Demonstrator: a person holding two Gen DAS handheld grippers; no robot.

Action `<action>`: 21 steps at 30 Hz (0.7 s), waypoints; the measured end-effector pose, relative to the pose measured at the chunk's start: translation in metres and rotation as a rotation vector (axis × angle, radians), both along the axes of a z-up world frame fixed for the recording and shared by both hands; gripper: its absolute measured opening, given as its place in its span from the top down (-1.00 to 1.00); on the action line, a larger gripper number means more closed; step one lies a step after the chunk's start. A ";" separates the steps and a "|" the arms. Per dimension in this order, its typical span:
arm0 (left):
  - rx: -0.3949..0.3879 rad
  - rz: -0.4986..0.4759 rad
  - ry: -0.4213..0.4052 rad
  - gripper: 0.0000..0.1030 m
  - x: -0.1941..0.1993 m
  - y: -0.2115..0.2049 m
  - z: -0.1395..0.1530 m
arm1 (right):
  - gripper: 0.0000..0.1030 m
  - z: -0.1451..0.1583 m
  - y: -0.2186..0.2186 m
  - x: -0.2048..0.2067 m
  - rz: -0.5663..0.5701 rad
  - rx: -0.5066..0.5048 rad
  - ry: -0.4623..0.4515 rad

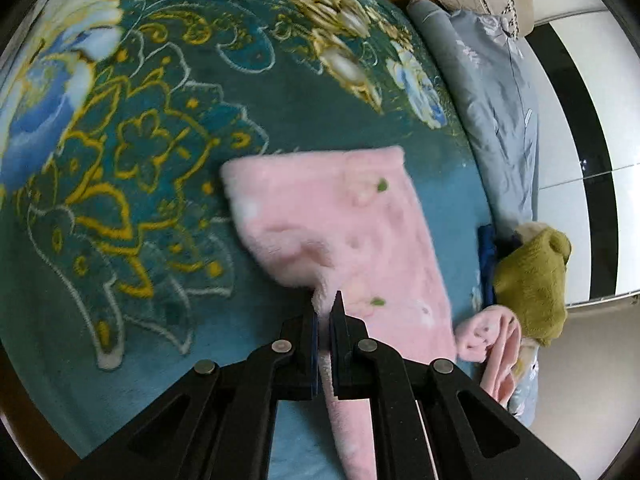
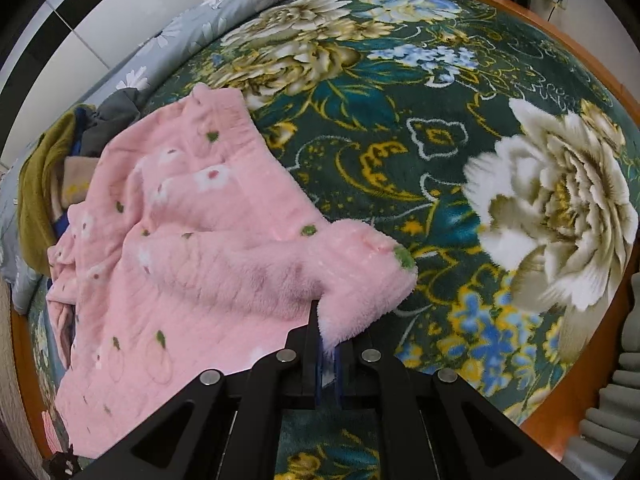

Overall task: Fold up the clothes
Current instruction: 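Lower the pink garment flat onto the bed cover with both tools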

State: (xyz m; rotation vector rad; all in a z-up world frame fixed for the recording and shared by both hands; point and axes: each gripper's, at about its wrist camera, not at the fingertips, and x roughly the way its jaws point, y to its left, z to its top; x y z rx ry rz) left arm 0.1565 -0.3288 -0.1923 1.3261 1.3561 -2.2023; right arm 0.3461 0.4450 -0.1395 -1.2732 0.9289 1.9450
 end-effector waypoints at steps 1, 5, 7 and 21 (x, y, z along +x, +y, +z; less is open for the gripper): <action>-0.015 -0.013 -0.006 0.91 0.001 0.001 0.001 | 0.92 0.001 -0.001 0.000 0.001 0.003 -0.001; -0.055 -0.060 0.002 0.90 -0.001 0.005 0.014 | 0.92 0.006 -0.002 -0.002 0.005 0.017 -0.009; -0.083 -0.063 0.011 0.90 0.001 0.001 0.024 | 0.92 0.006 -0.002 -0.003 0.006 0.022 -0.018; -0.036 0.026 -0.087 0.26 -0.011 -0.044 0.004 | 0.92 0.005 0.000 -0.004 -0.001 0.029 -0.039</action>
